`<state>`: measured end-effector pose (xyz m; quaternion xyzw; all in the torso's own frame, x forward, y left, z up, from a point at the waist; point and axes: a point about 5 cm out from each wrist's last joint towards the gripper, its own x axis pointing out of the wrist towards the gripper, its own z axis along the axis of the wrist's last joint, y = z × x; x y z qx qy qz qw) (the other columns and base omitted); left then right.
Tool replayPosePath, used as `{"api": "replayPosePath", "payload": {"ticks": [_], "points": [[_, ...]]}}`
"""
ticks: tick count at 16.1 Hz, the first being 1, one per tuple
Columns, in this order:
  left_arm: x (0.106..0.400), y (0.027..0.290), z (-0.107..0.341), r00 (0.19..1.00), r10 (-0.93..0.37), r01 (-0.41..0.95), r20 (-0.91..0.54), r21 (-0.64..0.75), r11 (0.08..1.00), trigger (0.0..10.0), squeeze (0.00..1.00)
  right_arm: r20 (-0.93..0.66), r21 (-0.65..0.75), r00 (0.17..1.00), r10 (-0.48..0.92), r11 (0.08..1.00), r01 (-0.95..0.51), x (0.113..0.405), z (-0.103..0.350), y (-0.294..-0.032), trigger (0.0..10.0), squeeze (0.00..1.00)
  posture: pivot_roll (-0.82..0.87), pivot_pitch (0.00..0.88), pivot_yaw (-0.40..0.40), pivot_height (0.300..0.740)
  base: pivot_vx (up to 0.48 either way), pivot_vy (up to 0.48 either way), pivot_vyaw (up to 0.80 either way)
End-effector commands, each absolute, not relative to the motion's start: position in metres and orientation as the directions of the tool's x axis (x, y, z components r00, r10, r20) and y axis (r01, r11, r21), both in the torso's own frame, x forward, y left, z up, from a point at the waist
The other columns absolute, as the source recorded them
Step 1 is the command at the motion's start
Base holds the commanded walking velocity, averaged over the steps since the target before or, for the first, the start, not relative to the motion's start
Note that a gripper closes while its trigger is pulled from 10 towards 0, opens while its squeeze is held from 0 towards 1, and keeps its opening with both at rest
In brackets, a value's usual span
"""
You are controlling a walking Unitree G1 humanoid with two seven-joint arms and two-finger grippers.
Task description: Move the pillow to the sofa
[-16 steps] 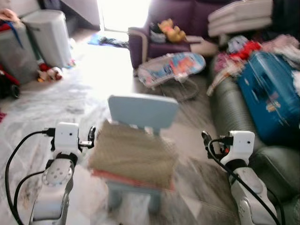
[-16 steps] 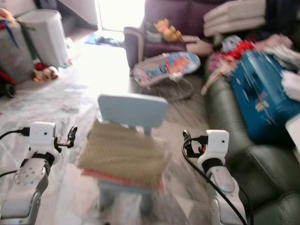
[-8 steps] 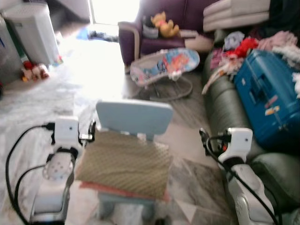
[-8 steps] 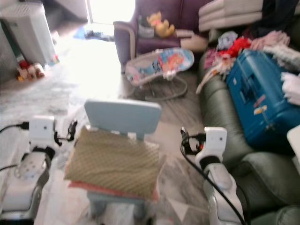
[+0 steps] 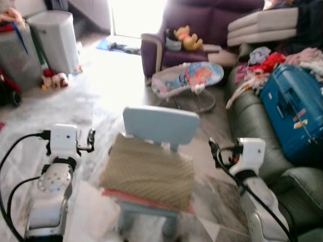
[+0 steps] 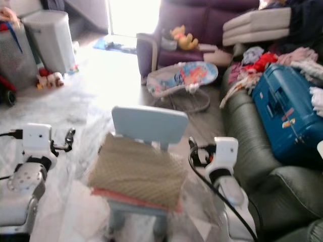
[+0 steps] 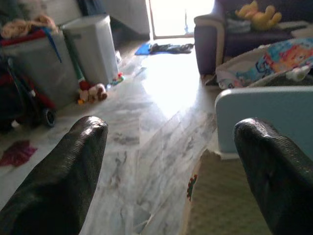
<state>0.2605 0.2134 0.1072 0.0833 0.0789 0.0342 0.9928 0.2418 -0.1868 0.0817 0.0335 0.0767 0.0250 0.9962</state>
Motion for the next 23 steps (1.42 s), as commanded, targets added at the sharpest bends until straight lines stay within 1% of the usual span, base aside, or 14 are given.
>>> {"api": "replayPosePath", "payload": {"ticks": [1,3,5,6,7,8,9,11,13,15,17,19,20,23], "points": [[0.262,0.21,0.104,0.985,0.055,-0.026,-0.161,0.177,0.984,10.0,0.0,-0.147,0.067,0.988,0.042,0.997,-0.033,0.245,0.084,-0.188,10.0,0.0,-0.01,0.0,-0.046,0.74,0.0,0.48,0.0],[0.271,0.207,0.107,0.987,0.008,0.022,-0.161,0.18,0.983,10.0,0.0,-0.124,0.053,0.992,0.01,0.999,-0.003,0.252,0.089,-0.19,10.0,0.0,-0.01,0.0,-0.043,0.74,0.0,0.48,0.0],[0.277,0.198,0.106,0.986,-0.044,0.076,-0.16,0.199,0.977,10.0,0.0,-0.119,0.05,0.993,-0.001,0.999,0.007,0.254,0.09,-0.191,10.0,0.0,-0.01,0.0,-0.05,0.74,0.0,0.0,0.0],[0.279,0.19,0.102,0.983,-0.096,0.12,-0.154,0.155,0.981,10.0,0.0,-0.126,0.048,0.992,-0.008,0.999,0.015,0.255,0.087,-0.192,10.0,0.0,0.01,0.0,-0.067,0.74,0.0,0.0,0.0],[0.276,0.181,0.093,0.966,-0.187,0.192,-0.179,0.013,0.981,10.0,0.0,-0.143,0.044,0.99,-0.018,0.999,0.024,0.254,0.084,-0.193,10.0,0.0,0.0,0.0,-0.078,0.74,0.0,0.0,-0.8],[0.273,0.181,0.081,0.958,-0.188,0.186,-0.216,-0.03,0.982,10.0,0.0,-0.142,0.049,0.99,-0.007,0.999,0.014,0.255,0.087,-0.189,10.0,0.0,0.0,0.0,-0.086,0.74,0.0,0.0,-0.54],[0.273,0.182,0.08,0.964,-0.16,0.168,-0.211,0.023,0.985,10.0,0.0,-0.139,0.048,0.99,0.005,0.999,0.002,0.257,0.088,-0.186,10.0,0.0,0.0,0.0,-0.079,0.74,0.0,0.0,0.0],[0.274,0.183,0.087,0.976,-0.127,0.14,-0.176,0.064,0.988,10.0,0.0,-0.145,0.06,0.989,-0.022,0.998,0.031,0.258,0.085,-0.19,10.0,0.0,0.01,0.0,-0.085,0.74,0.0,0.0,0.0],[0.272,0.183,0.091,0.982,-0.116,0.127,-0.151,0.065,0.99,10.0,0.0,-0.163,0.052,0.987,-0.001,0.999,0.01,0.26,0.083,-0.184,10.0,0.0,0.02,0.0,-0.104,0.74,0.0,0.0,-0.63],[0.271,0.183,0.089,0.981,-0.115,0.124,-0.153,0.048,0.991,10.0,0.0,-0.156,0.048,0.987,0.027,0.999,-0.019,0.26,0.084,-0.179,10.0,0.0,0.01,0.0,-0.104,0.74,0.0,0.0,-0.8],[0.267,0.182,0.085,0.982,-0.097,0.11,-0.163,0.069,0.992,10.0,0.0,-0.151,0.061,0.988,0.024,0.998,-0.015,0.261,0.086,-0.178,10.0,0.0,0.0,0.0,-0.099,0.74,0.0,0.0,-0.54],[0.265,0.181,0.083,0.979,-0.107,0.123,-0.172,0.087,0.989,10.0,0.0,-0.129,0.068,0.991,0.036,0.997,-0.028,0.261,0.09,-0.177,10.0,0.0,-0.01,0.0,-0.09,0.74,0.0,0.0,0.0],[0.265,0.181,0.082,0.98,-0.102,0.126,-0.17,0.133,0.983,10.0,0.0,-0.118,0.083,0.993,0.031,0.996,-0.021,0.26,0.091,-0.178,10.0,0.0,-0.01,0.0,-0.087,0.74,0.0,0.0,0.0],[0.264,0.187,0.082,0.984,-0.063,0.091,-0.169,0.166,0.982,10.0,0.0,-0.113,0.098,0.993,0.03,0.995,-0.019,0.259,0.091,-0.176,10.0,0.0,-0.01,0.0,-0.08,0.74,0.0,0.0,0.0]]}}
